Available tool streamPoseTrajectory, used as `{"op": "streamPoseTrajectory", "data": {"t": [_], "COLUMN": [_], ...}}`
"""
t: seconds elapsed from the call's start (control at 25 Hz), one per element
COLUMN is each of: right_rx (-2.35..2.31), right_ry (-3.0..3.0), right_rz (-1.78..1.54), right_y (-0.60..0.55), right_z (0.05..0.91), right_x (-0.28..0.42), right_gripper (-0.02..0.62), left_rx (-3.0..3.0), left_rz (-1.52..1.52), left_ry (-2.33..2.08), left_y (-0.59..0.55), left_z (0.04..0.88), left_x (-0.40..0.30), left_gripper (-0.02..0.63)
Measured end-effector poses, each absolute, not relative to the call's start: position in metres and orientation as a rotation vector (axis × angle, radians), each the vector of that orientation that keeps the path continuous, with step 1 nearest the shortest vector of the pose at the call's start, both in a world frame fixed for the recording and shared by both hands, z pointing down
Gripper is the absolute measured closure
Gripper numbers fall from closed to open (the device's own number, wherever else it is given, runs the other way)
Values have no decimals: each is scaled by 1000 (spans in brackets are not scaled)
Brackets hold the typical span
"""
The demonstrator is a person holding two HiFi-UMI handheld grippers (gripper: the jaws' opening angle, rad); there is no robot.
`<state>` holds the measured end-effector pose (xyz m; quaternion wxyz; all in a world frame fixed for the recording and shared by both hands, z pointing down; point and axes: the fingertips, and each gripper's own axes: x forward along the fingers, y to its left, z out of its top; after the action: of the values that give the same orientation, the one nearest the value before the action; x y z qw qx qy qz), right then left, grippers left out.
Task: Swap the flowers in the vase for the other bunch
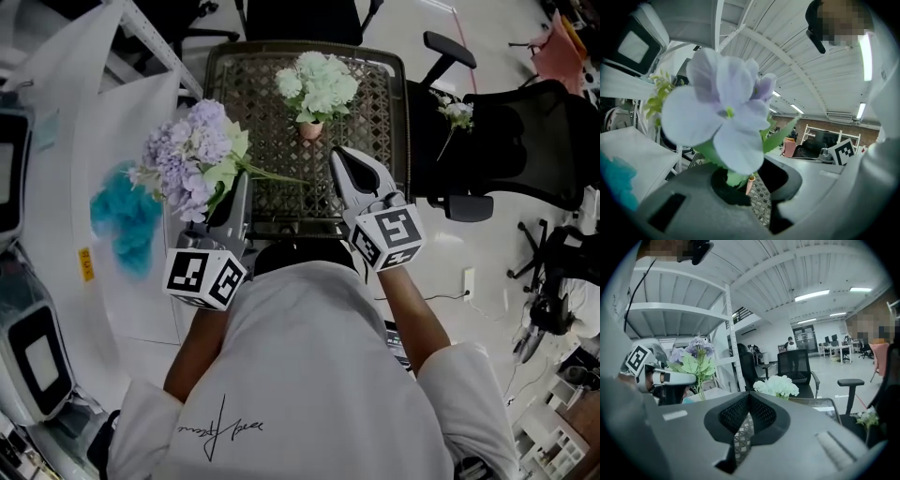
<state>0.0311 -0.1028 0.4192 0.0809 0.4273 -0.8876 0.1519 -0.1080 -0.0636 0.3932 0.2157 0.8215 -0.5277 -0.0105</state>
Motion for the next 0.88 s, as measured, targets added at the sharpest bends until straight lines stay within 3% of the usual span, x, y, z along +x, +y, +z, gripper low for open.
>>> {"op": "streamPoseTrajectory", "data": {"t": [0.88], "right_rx": [1159], "right_ry": [-2692], "right_rz": [517], "right_y": [-56], "right_z": [392], "right_x": [32], "right_gripper": [591], "left_rx": [2345], "left_rz": [-46], "left_ry": [-1452], "left_y": [-33], "left_z": [365], "left_x": [-103], "left_gripper": [566]}}
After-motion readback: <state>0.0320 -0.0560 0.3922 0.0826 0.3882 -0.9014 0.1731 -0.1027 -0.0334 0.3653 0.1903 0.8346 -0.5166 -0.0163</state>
